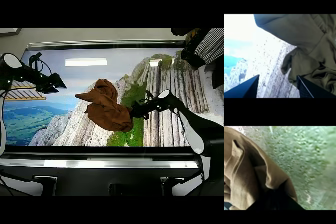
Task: Fold the clothes and pants, and hang the long-sleeved shirts on hangers.
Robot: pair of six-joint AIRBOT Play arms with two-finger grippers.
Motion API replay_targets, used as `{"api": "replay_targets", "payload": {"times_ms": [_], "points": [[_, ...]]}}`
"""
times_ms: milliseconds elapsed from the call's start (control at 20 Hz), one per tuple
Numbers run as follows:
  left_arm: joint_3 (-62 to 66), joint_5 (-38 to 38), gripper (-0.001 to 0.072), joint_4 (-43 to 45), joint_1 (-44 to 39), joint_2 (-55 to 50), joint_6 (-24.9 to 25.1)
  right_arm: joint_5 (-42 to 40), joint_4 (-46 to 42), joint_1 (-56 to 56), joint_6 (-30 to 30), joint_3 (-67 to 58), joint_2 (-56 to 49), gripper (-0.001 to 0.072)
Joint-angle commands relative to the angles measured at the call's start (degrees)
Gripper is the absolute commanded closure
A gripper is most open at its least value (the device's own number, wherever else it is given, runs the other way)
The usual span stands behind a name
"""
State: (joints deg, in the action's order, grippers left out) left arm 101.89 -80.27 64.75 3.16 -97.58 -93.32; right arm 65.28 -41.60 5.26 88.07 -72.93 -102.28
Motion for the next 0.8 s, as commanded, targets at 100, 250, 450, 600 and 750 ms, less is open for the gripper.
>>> {"api": "replay_targets", "payload": {"times_ms": [100, 250, 450, 600, 750], "points": [[-7.15, 8.44, 0.0169, -7.82, 1.38, -3.85, 4.68, 0.39, -5.68, 0.24, 2.32, -0.04, 6.6, 0.0684], [-7.56, 13.38, 0.0183, -14.71, 0.83, -8.92, 5.51, 2.73, -11.78, 0.24, 5.22, -0.04, 11.74, 0.0684], [-7.48, 16.98, 0.0183, -18.47, -0.42, -13.55, 6.38, 5.16, -15.15, 0.26, 7.39, -0.04, 16.09, 0.0684], [-7.48, 19.78, 0.0185, -18.47, -1.14, -14.71, 6.36, 6.16, -15.12, 0.26, 7.5, -0.04, 17.53, 0.0684], [-7.48, 22.47, 0.0192, -18.49, -1.73, -14.82, 6.16, 6.4, -15.04, 0.26, 7.52, -0.04, 18.18, 0.0684]]}}
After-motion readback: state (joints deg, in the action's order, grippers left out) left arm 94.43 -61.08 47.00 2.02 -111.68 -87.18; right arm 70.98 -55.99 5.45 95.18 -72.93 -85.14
